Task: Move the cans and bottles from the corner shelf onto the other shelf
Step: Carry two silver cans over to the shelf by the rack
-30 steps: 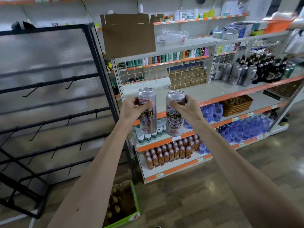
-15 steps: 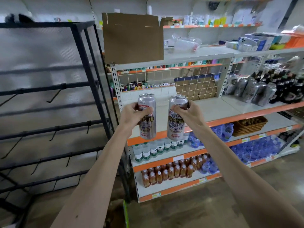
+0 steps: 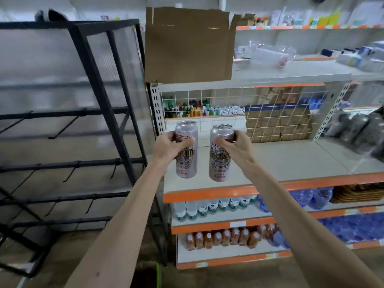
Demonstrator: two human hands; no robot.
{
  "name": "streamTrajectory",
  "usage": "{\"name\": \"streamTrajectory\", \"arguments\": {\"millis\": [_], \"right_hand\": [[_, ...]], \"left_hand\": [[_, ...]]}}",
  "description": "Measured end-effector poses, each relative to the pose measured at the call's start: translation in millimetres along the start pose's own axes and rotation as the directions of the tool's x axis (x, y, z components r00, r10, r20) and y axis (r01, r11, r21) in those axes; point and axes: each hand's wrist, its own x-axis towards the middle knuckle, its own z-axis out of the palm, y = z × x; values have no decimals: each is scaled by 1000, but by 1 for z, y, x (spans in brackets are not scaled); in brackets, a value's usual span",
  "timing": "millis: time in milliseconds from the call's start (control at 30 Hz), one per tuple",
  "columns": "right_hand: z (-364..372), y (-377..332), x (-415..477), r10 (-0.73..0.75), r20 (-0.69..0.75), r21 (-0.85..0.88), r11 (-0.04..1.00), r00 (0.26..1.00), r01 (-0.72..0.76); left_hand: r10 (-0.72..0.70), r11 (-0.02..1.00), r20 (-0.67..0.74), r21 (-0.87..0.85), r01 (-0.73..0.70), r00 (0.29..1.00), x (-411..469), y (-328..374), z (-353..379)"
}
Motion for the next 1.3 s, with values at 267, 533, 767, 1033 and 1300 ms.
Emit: {"name": "streamTrajectory", "arguments": {"millis": [267,533,767,1033,1300], "right_hand": [[7,13,91,5,78,36,999,997,-8],[39,24,141,15,115,12,1000,993,-16],[67,32,180,32,123,-57,998,992,-25],[82,50,201,26,115,-31,999,993,-22],[98,84,217,48,147,6,999,988,-49]], "left_hand": [[-67,996,-93,-67,61,993,61,1,13],[-94,994,-163,-68,84,982,110,-11,9],[-74,997,-165,-44,68,984,162,-28,2],[-70,997,-155,-36,65,985,201,-57,10],[-78,992,-188,-114,57,979,213,-80,25]]}}
